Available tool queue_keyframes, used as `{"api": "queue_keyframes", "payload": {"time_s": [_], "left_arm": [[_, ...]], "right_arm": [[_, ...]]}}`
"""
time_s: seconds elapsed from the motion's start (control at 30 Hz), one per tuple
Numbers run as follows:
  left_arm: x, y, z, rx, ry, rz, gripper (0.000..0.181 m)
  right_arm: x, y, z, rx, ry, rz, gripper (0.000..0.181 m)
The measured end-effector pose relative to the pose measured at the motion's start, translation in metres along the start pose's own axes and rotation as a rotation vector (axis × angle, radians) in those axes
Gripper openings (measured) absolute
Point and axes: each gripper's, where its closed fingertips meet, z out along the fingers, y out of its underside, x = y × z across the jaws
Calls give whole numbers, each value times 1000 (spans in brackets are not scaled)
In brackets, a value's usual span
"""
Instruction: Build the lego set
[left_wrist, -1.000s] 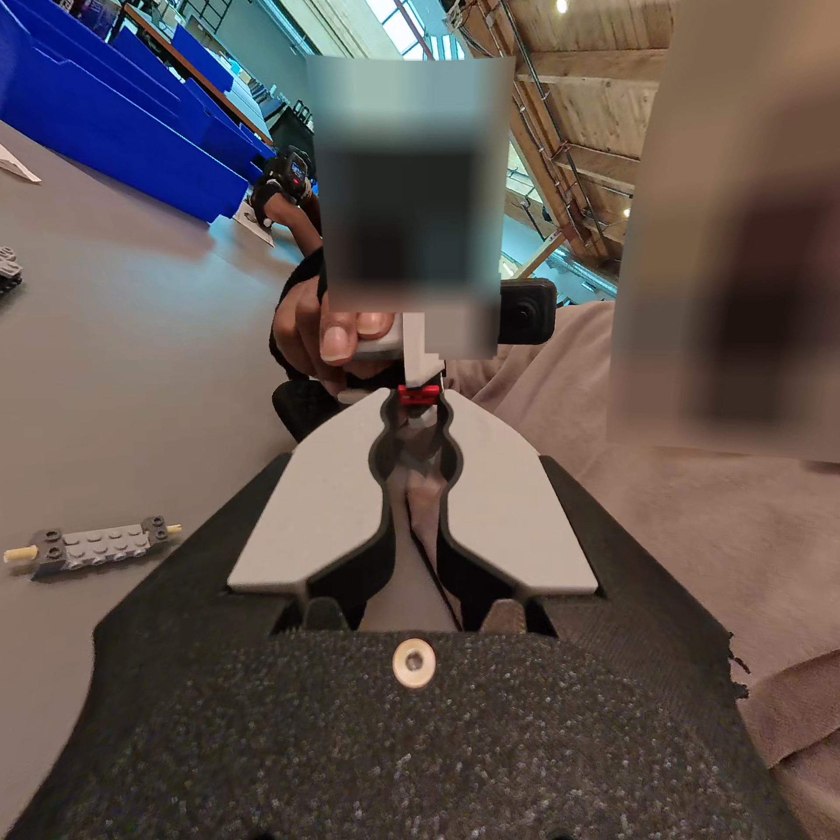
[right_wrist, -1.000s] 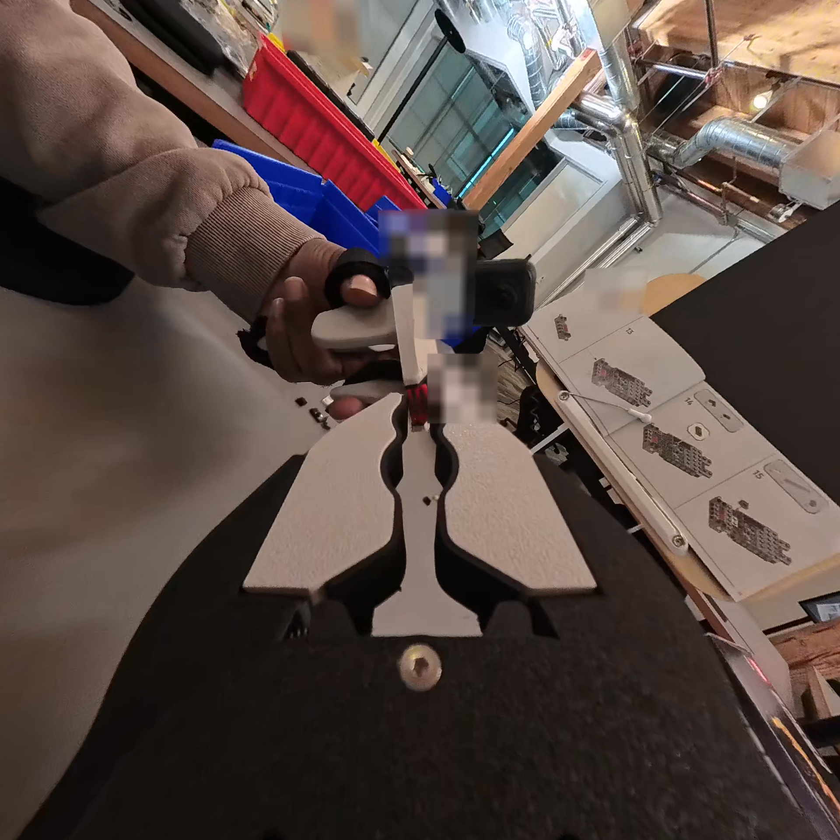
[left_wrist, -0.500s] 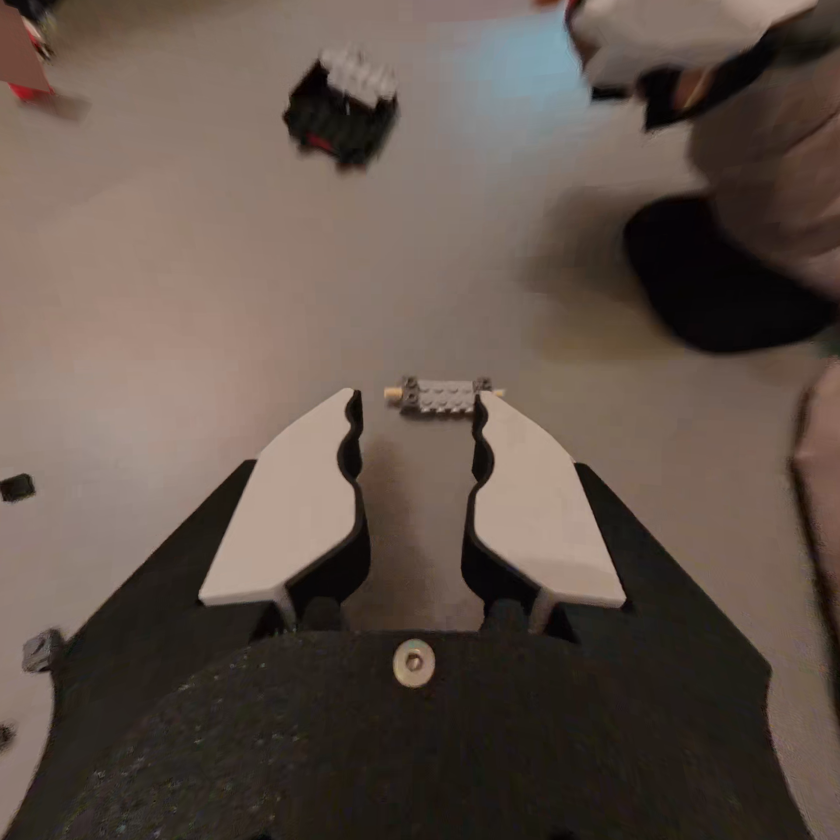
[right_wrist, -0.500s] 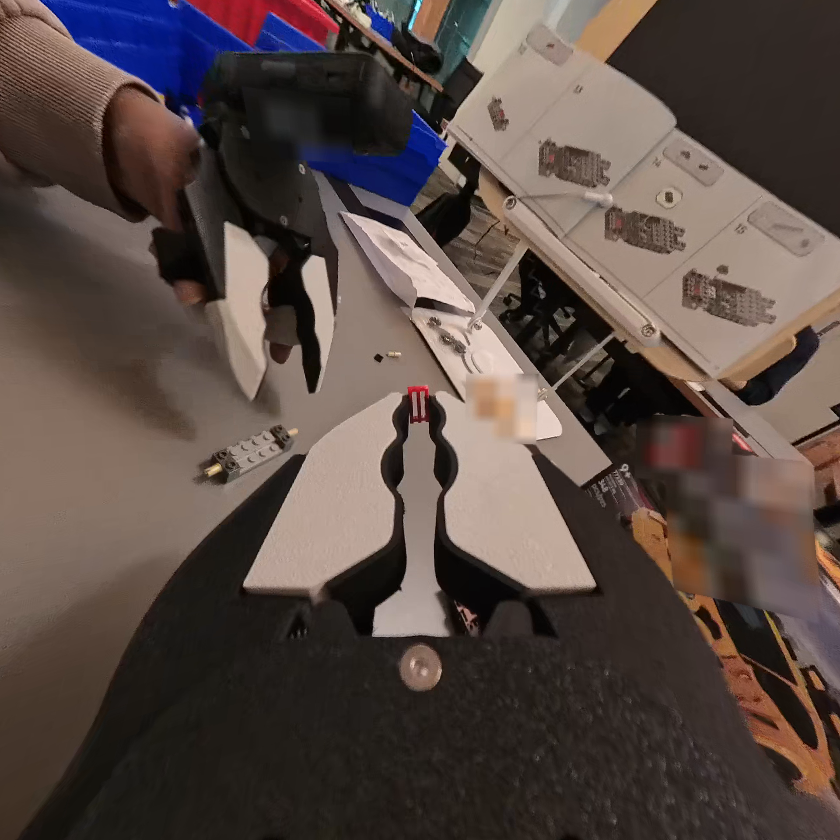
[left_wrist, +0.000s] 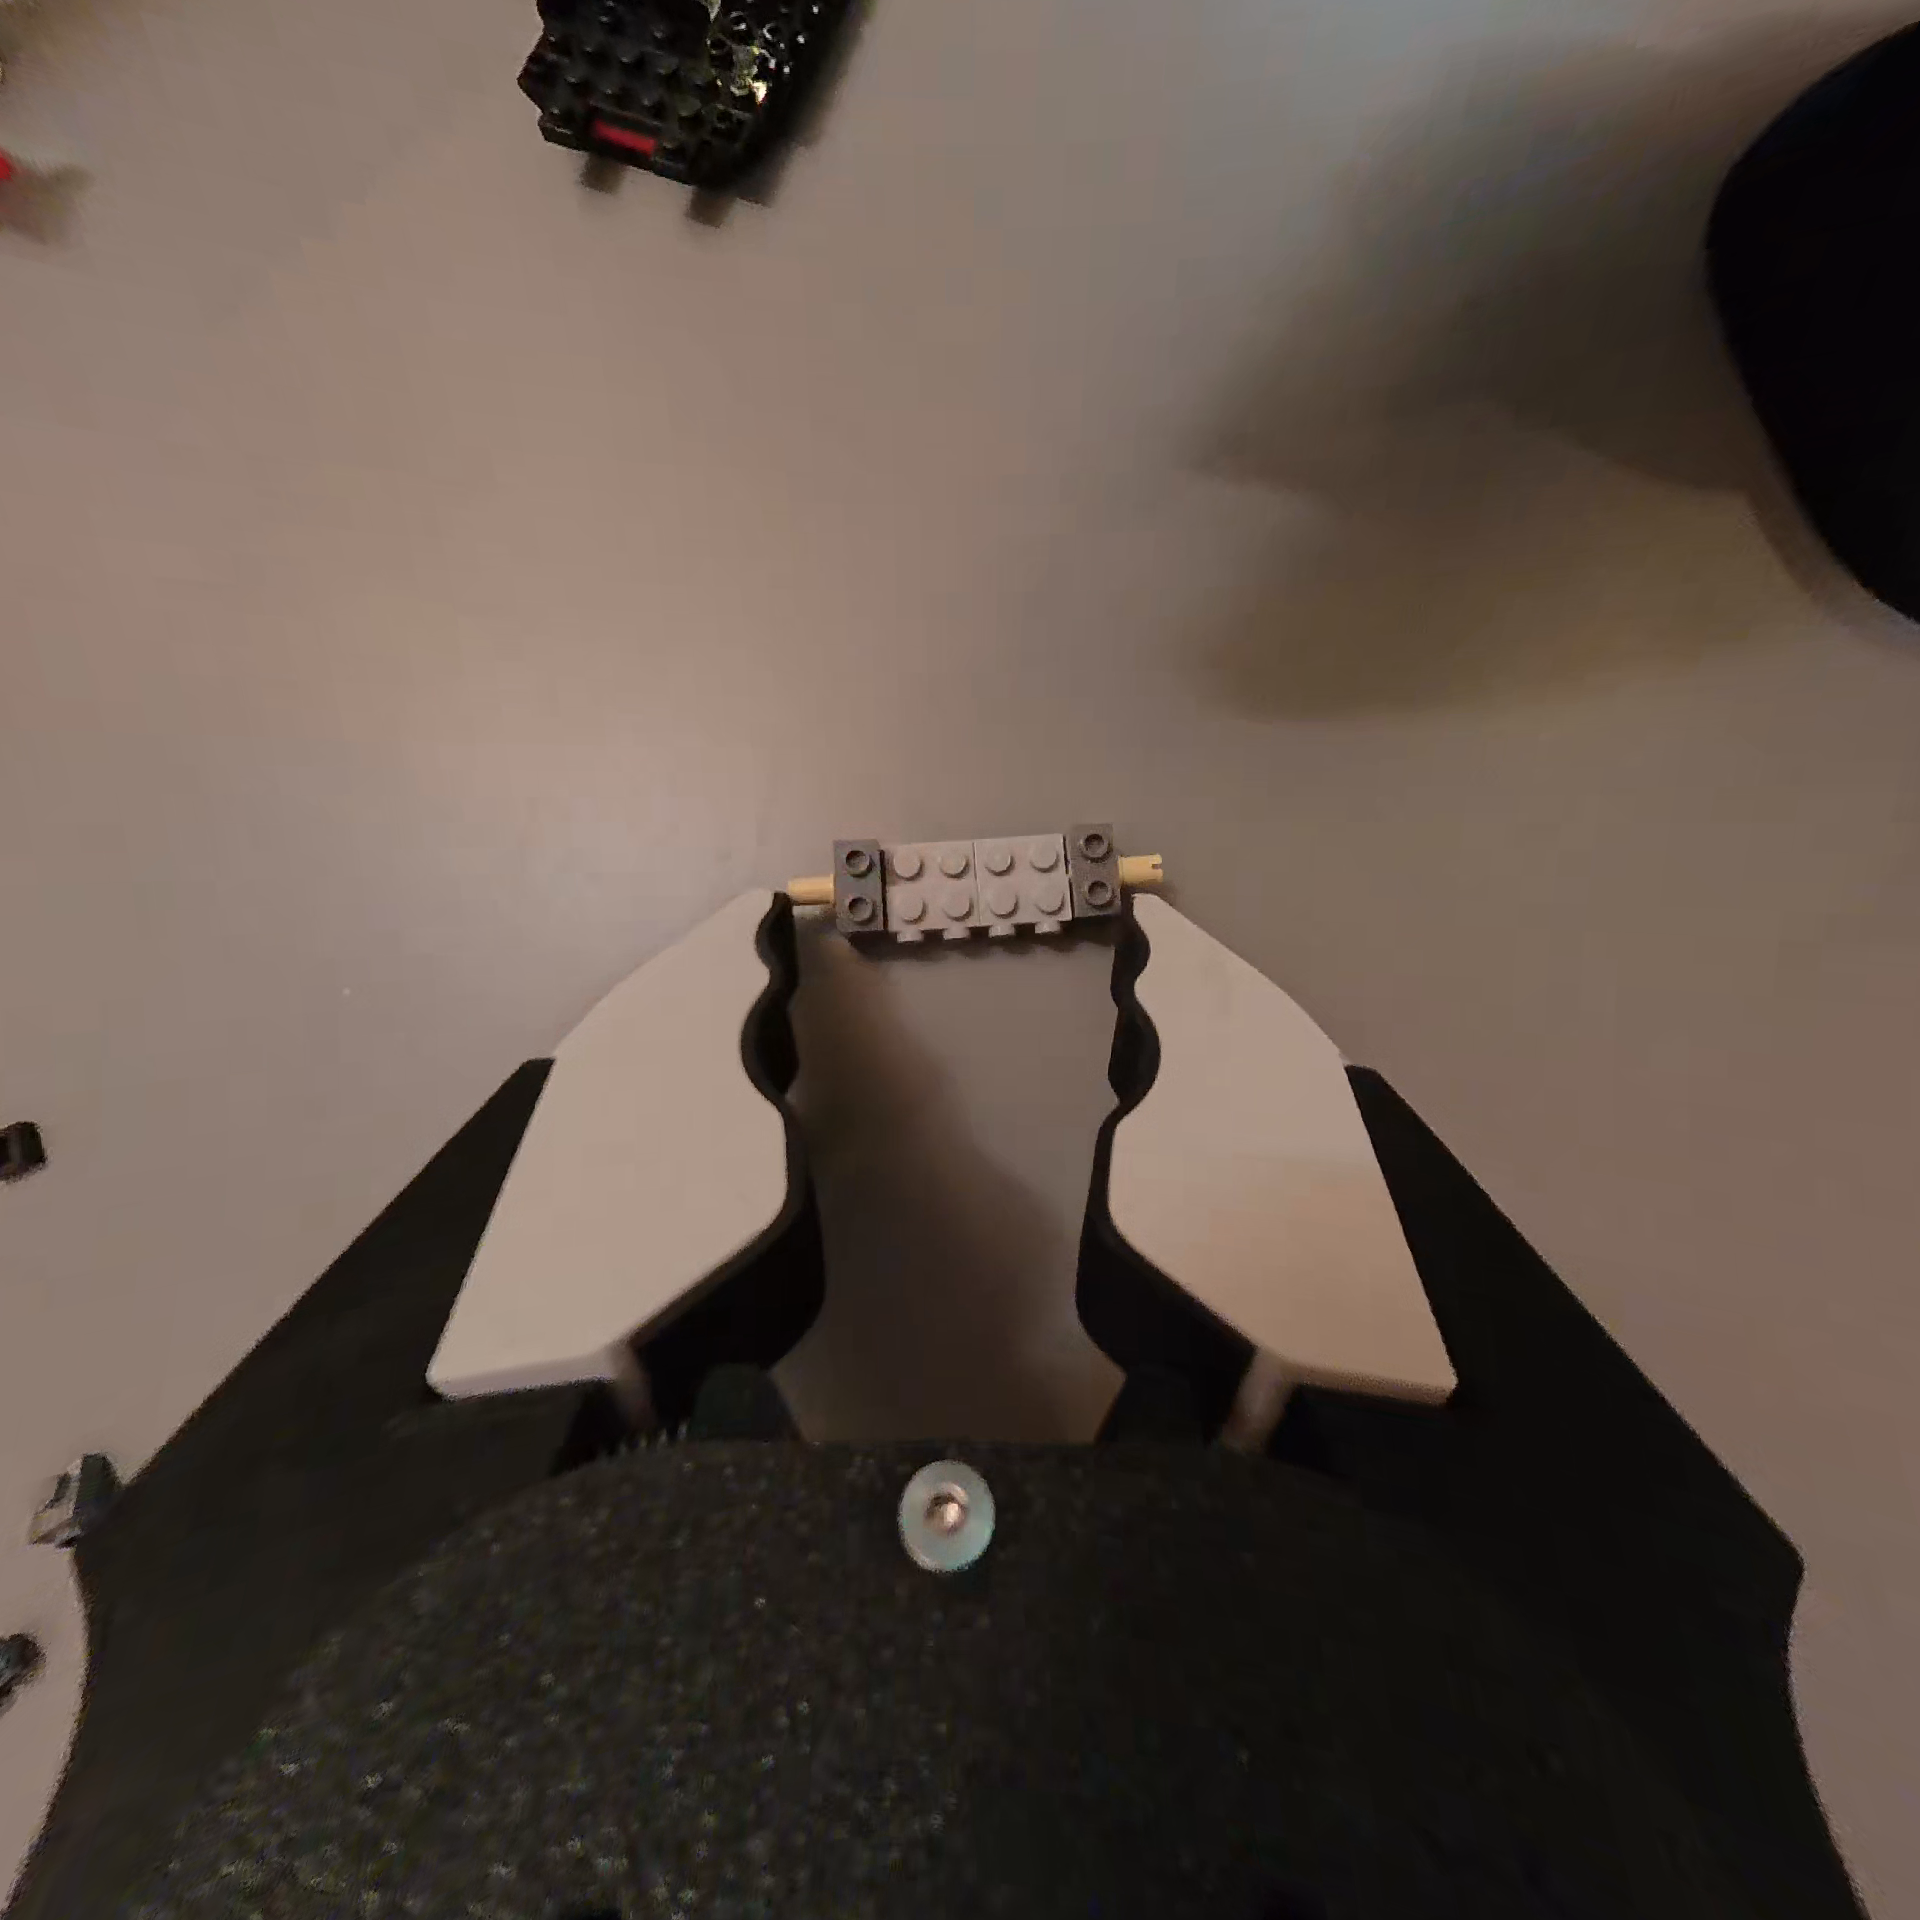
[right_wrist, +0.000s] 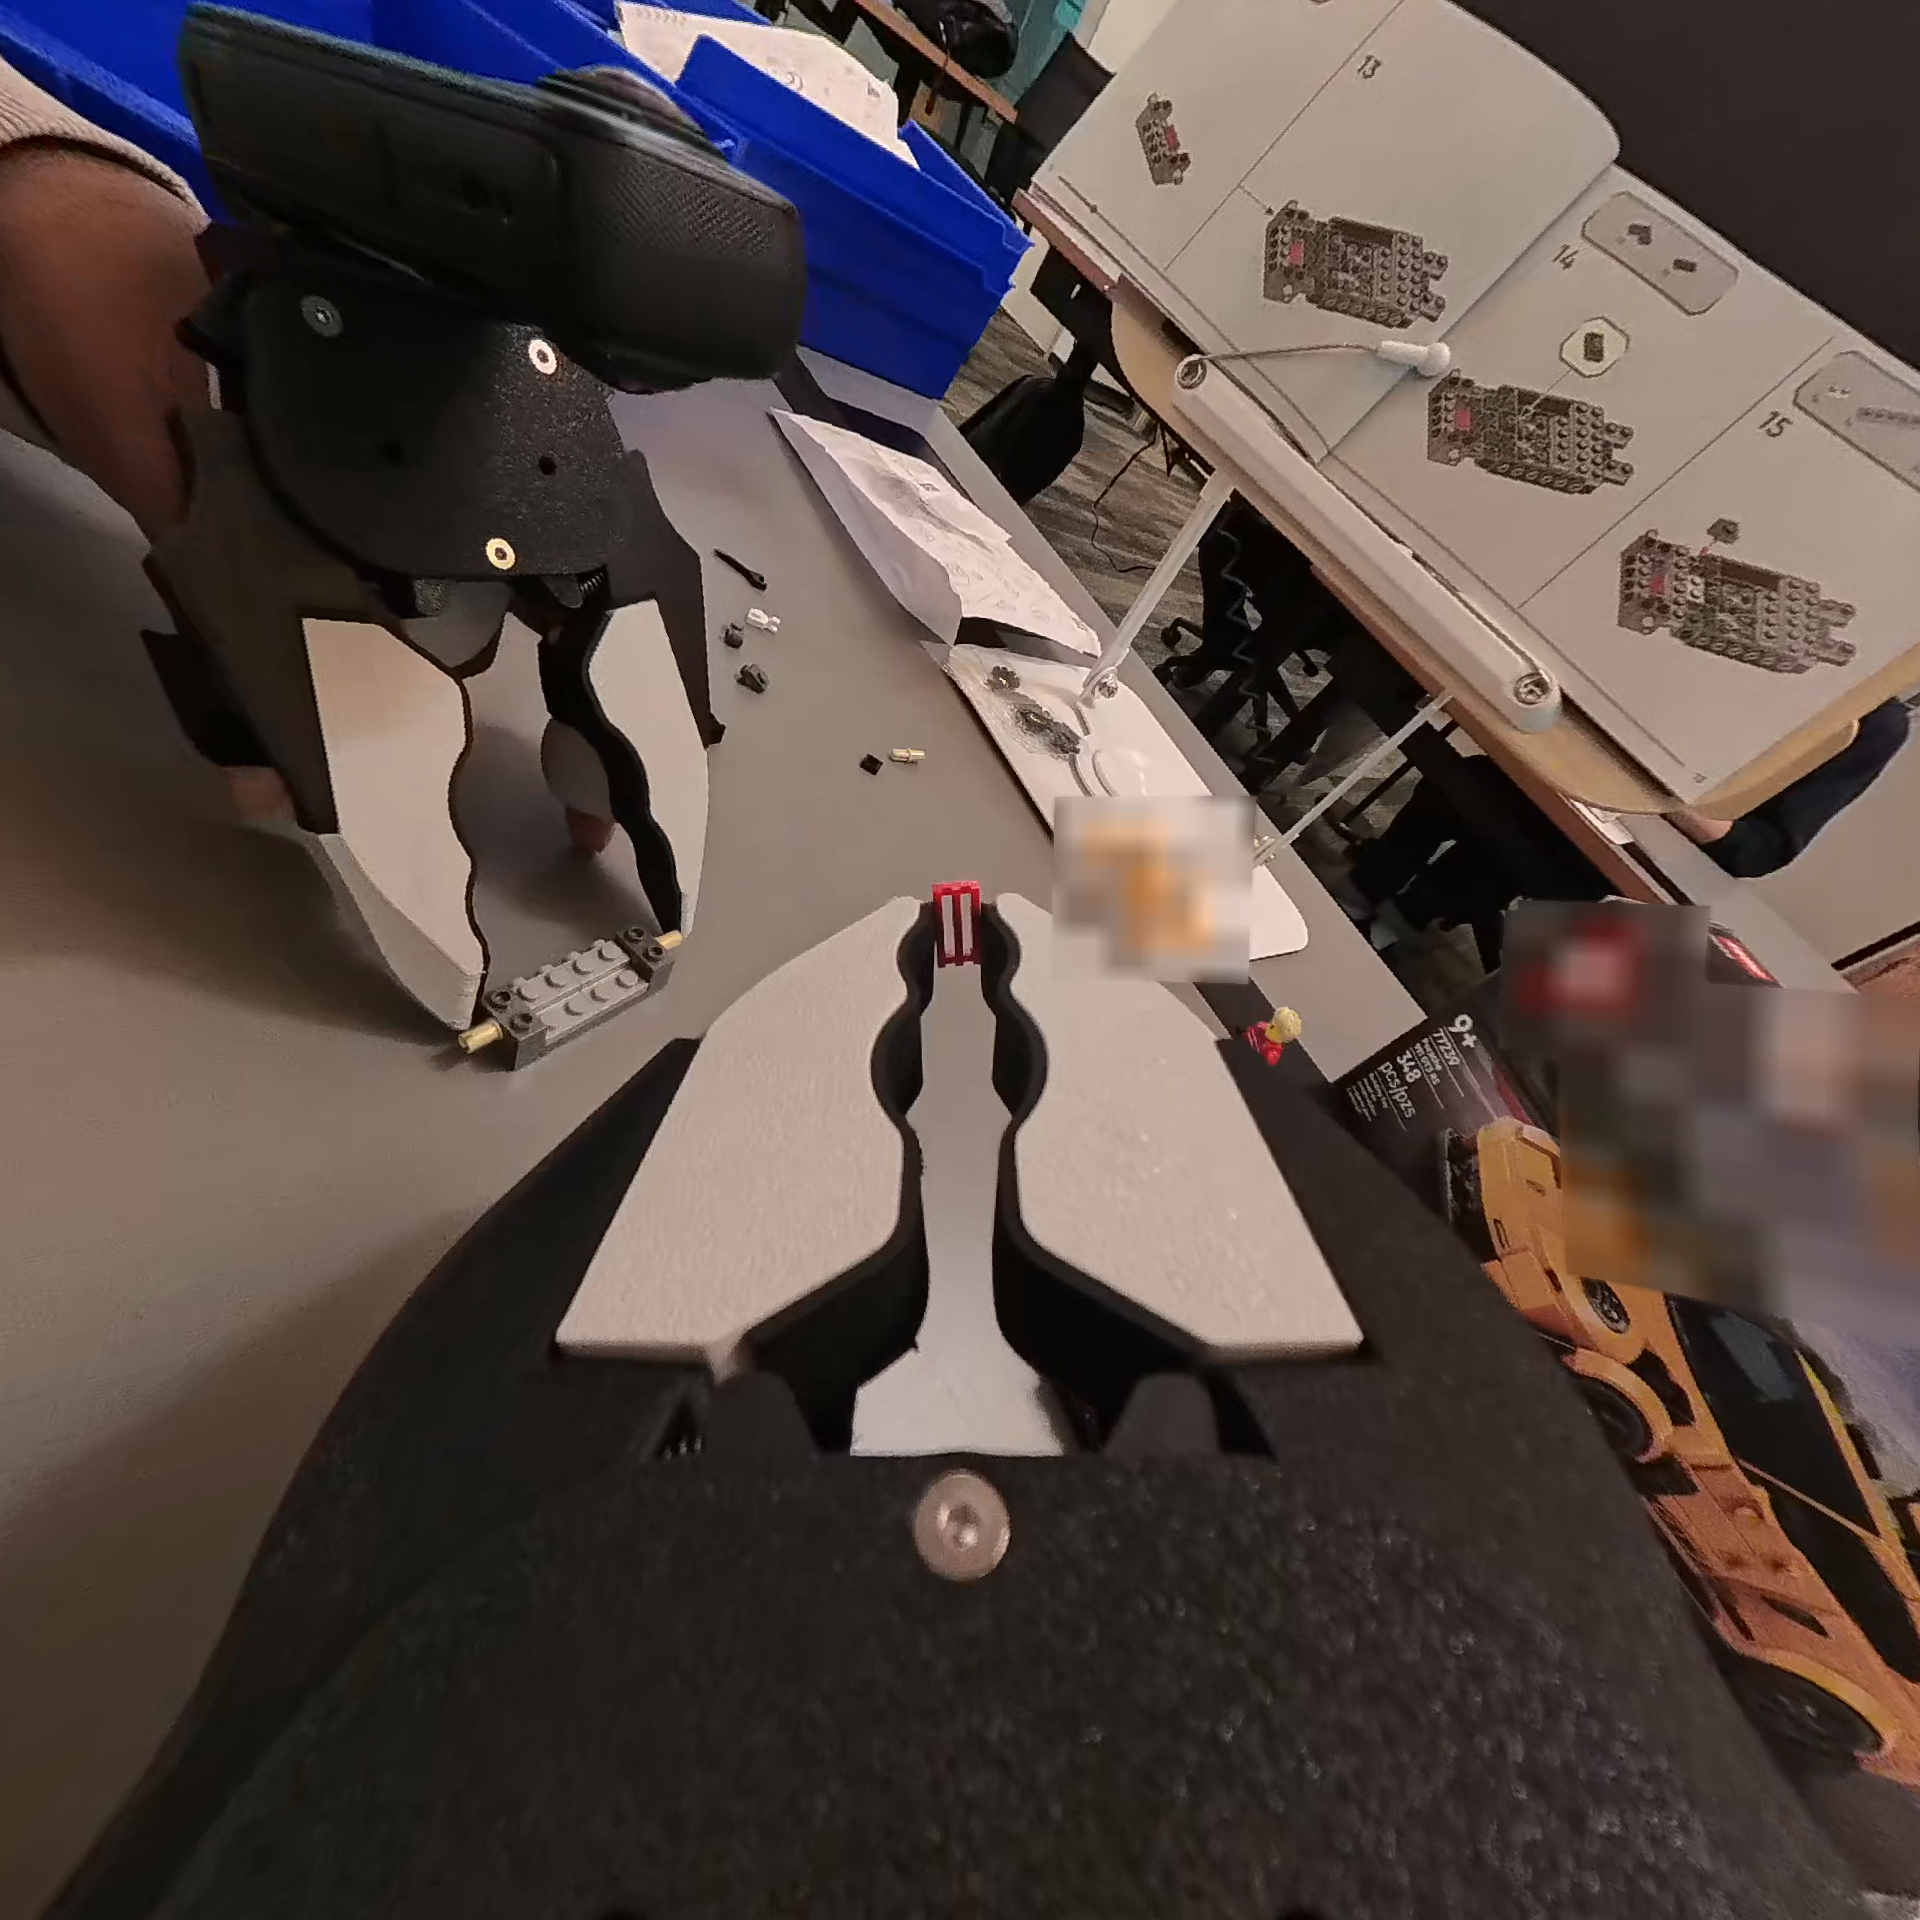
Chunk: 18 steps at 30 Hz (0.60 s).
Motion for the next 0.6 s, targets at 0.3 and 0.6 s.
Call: {"api": "queue_keyframes", "payload": {"time_s": [0.3,0.6], "left_arm": [[-1,8,-8,-22,-87,-26,58],[-4,18,-15,-5,-197,-129,58]], "right_arm": [[-9,5,6,-26,-32,12,8],[-18,13,13,-82,-70,81,8]]}}
